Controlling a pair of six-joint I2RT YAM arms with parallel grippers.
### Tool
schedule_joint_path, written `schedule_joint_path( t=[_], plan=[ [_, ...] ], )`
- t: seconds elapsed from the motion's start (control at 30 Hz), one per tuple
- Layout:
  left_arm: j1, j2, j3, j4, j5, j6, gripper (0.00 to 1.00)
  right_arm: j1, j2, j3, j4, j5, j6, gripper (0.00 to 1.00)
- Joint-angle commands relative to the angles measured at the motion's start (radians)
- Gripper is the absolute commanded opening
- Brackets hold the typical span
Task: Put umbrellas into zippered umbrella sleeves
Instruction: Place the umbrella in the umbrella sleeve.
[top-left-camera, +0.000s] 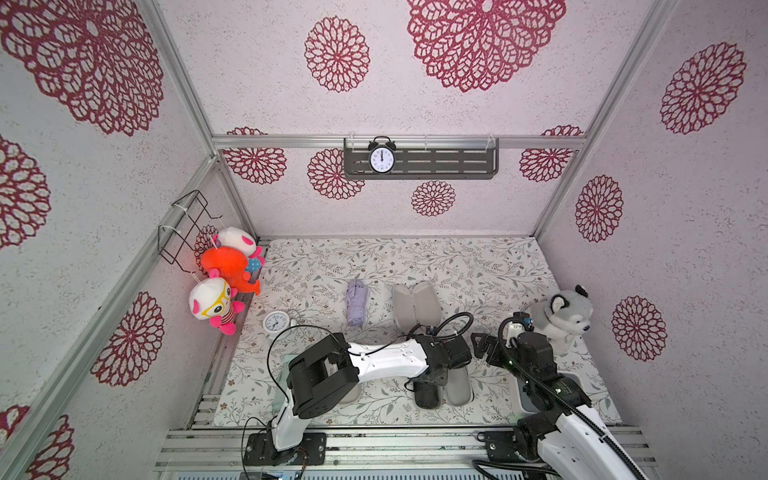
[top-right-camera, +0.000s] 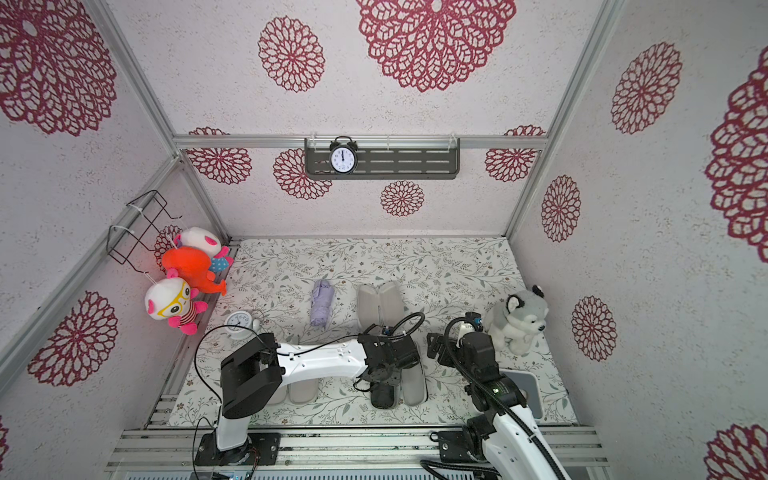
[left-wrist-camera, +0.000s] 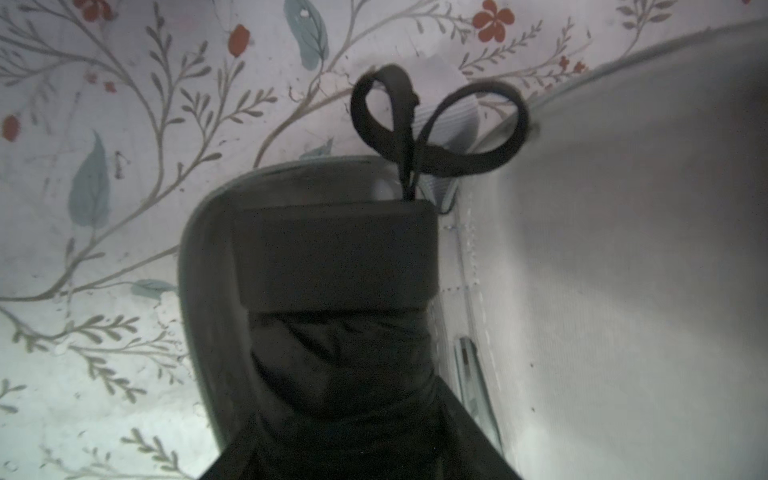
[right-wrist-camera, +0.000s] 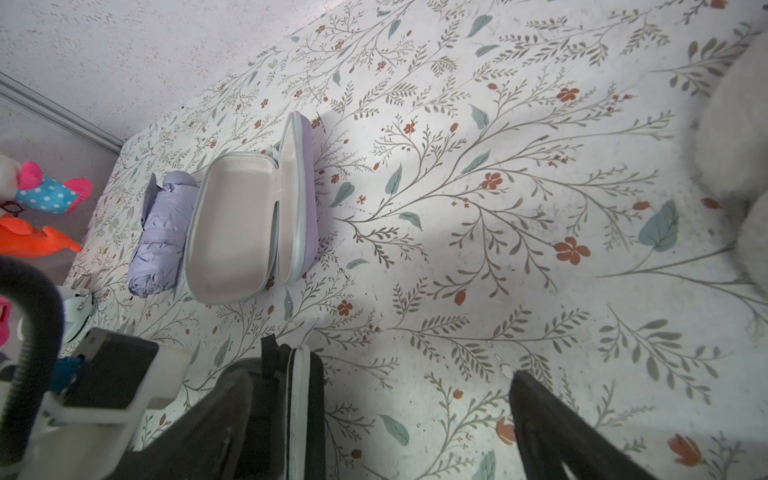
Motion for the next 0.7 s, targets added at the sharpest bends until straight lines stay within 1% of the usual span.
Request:
schedule_joint_path(
  t=[0.0, 0.1, 0.2, 0.27, 0.33, 0.4, 0.5, 0.6, 0.63, 0.67],
  plan=[
    [0.011, 0.015, 0.004, 0.034, 0.002, -0.024, 0.57, 0.003, -0.017, -0.003, 0.013, 0.019, 0.023, 0.98],
    [0.01, -0.002, -0.018, 0.032, -0.025, -0.034, 0.6, 0.003, -0.024, -0.004, 0.012, 0.021, 0.025, 0.98],
    [0.011, -0.009, -0.027, 0.034, -0.025, -0.032, 0.68, 0.004, -0.016, -0.002, 0.015, 0.021, 0.023, 0.98],
    [0.012, -0.025, -0.028, 0.034, -0.039, -0.027, 0.7, 0.004, -0.016, -0.005, 0.017, 0.02, 0.023, 0.97],
    [0.012, -0.044, -0.013, 0.012, -0.07, -0.013, 0.73, 0.003, -0.017, -0.006, 0.019, 0.022, 0.024, 0.97],
    [0.011, -0.092, 0.018, -0.038, -0.111, 0.008, 0.75, 0.004, -0.022, -0.007, 0.019, 0.017, 0.025, 0.97],
    [0.018, -0.128, 0.055, -0.081, -0.155, 0.065, 0.83, 0.003, -0.04, -0.01, 0.024, 0.011, 0.027, 0.97],
    [0.05, -0.153, 0.074, -0.098, -0.184, 0.116, 0.82, 0.003, -0.056, -0.024, 0.04, -0.002, 0.035, 0.96],
    [0.065, -0.16, 0.066, -0.076, -0.171, 0.149, 0.8, 0.004, -0.059, -0.034, 0.05, -0.015, 0.038, 0.95],
    [0.077, -0.164, 0.051, -0.032, -0.143, 0.21, 0.78, 0.004, -0.063, -0.046, 0.065, -0.027, 0.043, 0.95]
  ],
)
